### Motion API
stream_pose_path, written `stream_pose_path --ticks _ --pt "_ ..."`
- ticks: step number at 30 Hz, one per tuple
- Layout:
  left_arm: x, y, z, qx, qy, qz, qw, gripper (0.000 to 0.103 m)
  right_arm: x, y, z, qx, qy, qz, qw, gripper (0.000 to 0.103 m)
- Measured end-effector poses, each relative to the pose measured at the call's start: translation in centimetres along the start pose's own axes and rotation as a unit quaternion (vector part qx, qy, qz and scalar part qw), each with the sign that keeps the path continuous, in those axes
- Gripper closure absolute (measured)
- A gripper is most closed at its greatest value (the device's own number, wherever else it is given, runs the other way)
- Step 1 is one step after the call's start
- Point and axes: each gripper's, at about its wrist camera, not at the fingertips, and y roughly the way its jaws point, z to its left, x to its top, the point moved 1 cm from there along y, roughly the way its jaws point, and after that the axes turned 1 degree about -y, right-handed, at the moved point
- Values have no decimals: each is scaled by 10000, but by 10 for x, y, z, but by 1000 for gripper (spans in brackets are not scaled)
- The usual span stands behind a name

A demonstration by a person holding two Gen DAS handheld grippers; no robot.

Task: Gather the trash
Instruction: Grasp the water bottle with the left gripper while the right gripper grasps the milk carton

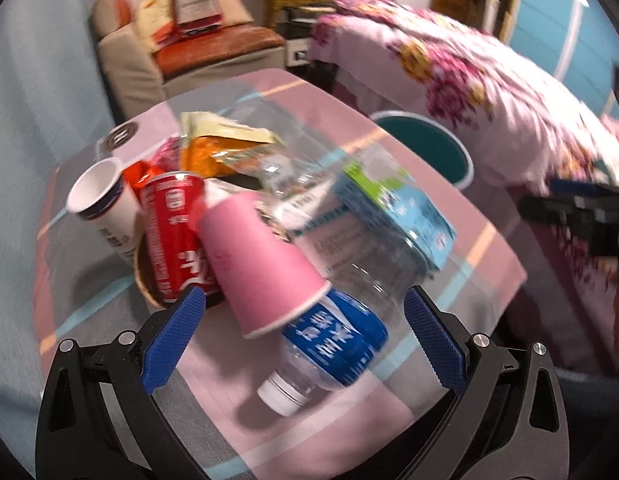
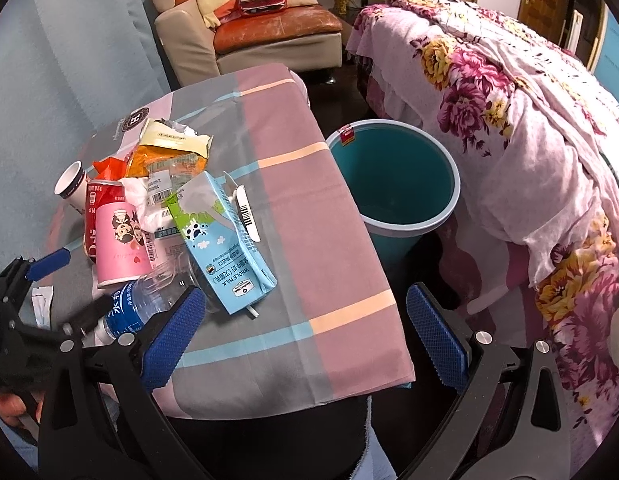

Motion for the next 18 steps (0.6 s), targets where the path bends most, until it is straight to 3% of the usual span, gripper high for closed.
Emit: stream_pose_path --ticks 5,9,18 --pt "-6 13 -22 -79 565 208 9982 4 -2 3 -7 100 113 57 9999 6" --pt "-8 25 -34 -181 848 361 9956 18 -4 7 -15 162 239 115 9995 6" --pt "-12 44 -50 -250 1372 606 9884 18 -5 23 -27 368 466 278 9978 6"
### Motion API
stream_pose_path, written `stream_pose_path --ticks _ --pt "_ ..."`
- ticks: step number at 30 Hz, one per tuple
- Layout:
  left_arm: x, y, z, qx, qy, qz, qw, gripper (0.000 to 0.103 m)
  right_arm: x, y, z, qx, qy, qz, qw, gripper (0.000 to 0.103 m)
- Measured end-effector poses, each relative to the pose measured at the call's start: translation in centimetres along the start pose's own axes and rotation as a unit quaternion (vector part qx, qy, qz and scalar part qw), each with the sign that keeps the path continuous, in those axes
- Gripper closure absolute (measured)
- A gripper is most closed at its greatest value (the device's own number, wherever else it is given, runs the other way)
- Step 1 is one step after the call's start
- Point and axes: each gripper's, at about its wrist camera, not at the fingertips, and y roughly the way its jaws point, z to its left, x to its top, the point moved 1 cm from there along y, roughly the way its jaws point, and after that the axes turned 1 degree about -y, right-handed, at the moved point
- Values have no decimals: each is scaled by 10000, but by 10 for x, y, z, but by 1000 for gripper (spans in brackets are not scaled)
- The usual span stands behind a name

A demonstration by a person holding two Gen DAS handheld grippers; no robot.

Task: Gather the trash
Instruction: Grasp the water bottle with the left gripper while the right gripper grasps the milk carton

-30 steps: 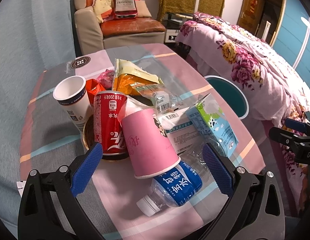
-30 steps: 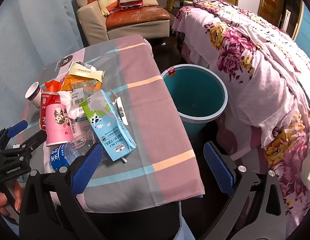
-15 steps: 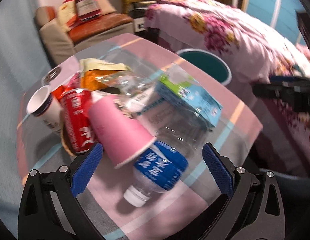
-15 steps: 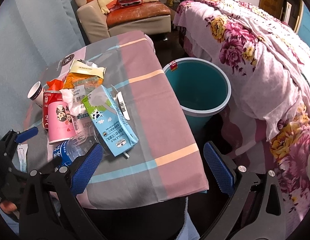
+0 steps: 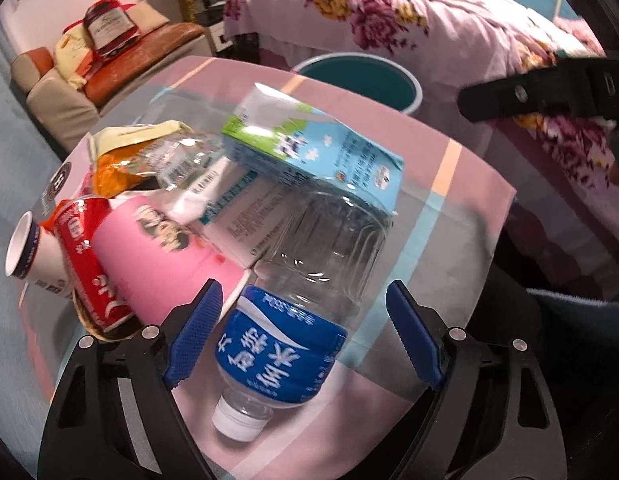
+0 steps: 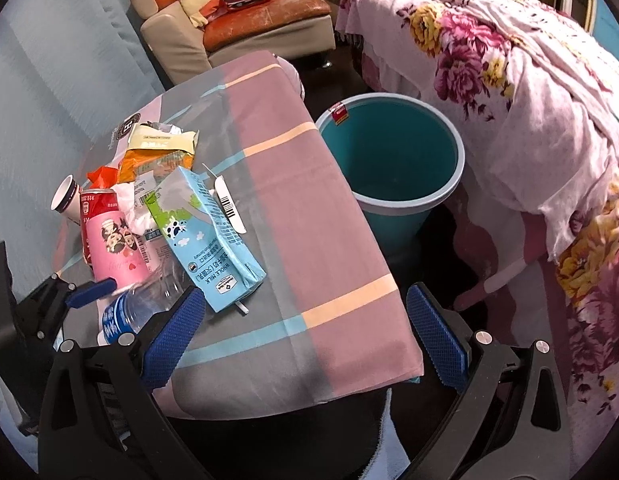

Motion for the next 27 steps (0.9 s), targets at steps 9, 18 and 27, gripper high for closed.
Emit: stream_pose_path --ticks 9,18,27 --pt "-7 27 7 -378 -421 340 9978 27 1 5 -1 41 2 45 10000 6" --pt "-4 -21 37 -858 -1201 -267 9887 28 4 9 2 53 -105 115 9999 6" --pt "11 -42 93 -1349 -2147 -842 9637 27 9 20 19 -46 -385 205 9990 6"
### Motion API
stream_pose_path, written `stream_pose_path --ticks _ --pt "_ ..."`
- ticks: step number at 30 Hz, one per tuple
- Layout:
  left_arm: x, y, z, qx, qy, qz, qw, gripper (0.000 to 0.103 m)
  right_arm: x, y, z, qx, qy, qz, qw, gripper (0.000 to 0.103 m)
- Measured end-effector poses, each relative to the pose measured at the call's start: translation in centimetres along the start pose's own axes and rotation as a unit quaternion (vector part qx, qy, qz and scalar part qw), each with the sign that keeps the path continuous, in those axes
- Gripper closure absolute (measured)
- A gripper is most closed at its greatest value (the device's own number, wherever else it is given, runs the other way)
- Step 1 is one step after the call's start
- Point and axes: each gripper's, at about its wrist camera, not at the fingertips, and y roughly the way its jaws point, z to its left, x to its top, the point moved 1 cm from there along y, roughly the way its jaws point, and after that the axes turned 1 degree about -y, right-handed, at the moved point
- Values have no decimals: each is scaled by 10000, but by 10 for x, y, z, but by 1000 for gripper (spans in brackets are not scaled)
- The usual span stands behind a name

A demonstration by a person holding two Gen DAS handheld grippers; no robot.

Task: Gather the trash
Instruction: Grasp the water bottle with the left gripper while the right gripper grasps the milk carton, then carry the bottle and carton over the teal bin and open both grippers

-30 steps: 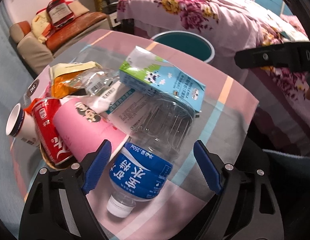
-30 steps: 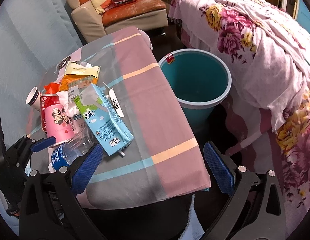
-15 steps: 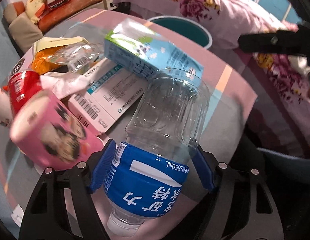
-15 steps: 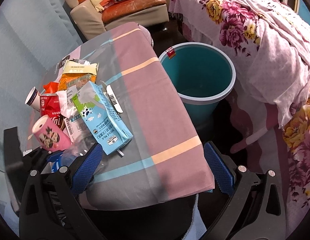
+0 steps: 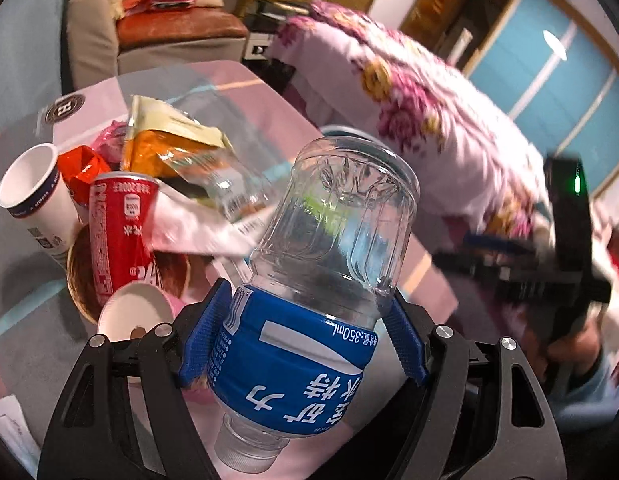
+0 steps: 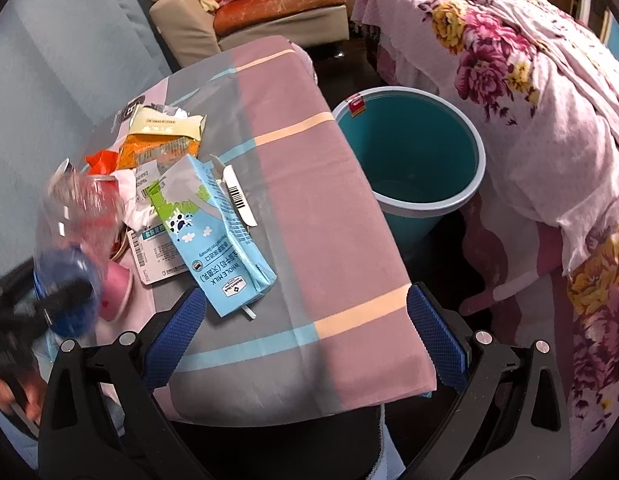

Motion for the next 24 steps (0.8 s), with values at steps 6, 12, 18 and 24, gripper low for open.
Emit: stream_pose_path --ticks 6,12,18,24 --pt "22 0 16 -289 -343 -153 9989 27 5 9 18 -44 -318 109 9994 6" --pt "24 -3 32 -27 -468 -225 9986 27 15 21 48 -87 -827 198 9963 6" --pt "27 -11 43 -273 -691 -337 9967 27 30 41 81 -169 -1342 204 9906 14" --pt "32 -17 49 -485 -879 -390 9942 27 33 71 84 3 -1298 544 9901 50"
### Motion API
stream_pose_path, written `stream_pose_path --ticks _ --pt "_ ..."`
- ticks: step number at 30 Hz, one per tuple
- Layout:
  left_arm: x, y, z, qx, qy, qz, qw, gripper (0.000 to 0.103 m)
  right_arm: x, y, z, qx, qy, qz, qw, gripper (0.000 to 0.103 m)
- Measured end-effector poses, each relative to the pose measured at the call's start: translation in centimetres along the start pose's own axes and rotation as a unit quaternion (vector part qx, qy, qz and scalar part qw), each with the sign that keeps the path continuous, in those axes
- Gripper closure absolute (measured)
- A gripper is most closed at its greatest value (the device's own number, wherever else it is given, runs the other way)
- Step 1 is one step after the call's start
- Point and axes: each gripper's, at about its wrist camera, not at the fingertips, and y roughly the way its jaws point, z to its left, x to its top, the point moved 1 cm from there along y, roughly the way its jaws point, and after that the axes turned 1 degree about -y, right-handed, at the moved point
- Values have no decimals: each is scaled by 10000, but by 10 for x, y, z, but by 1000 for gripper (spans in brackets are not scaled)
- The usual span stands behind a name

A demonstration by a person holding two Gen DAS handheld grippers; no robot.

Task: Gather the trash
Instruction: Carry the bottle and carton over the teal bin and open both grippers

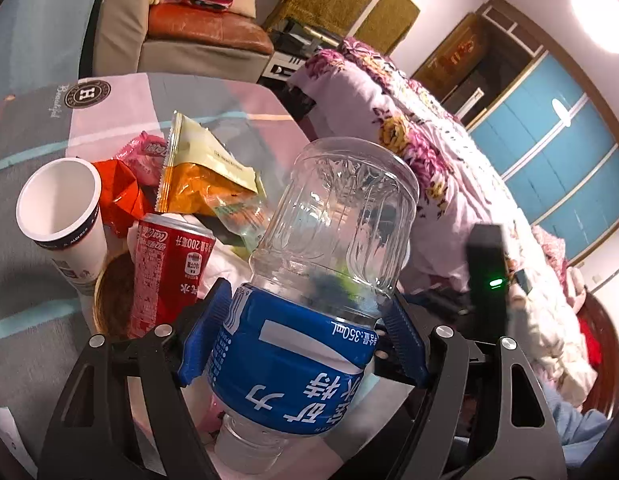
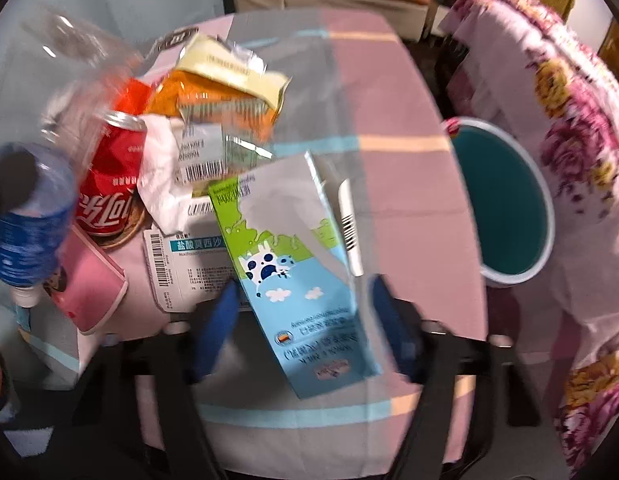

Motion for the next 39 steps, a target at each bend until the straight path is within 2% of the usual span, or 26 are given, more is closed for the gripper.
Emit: stream_pose_path --ticks 4,8,18,24,27,29,39 --pt "2 3 -4 -50 -29 40 10000 27 1 -16 -11 460 296 -189 9983 55" --pt "4 14 -16 -37 86 143 9999 27 1 -32 -34 605 681 -366 9952 56" --pt "3 60 -55 -161 432 548 9974 27 -5 -59 -94 614 1429 -774 9848 56" --pt "12 71 -77 -34 619 590 9963 27 -13 -63 -131 613 1842 -947 9764 56" --pt "24 79 -94 173 810 587 9948 27 -15 -68 -158 564 2103 -1101 9698 56" --pt "34 95 -107 412 917 677 9926 27 -16 -71 -177 506 2280 -1176 9652 56" --pt "70 196 -161 751 1421 1111 9807 27 -14 -65 -252 307 2842 -1230 9503 56"
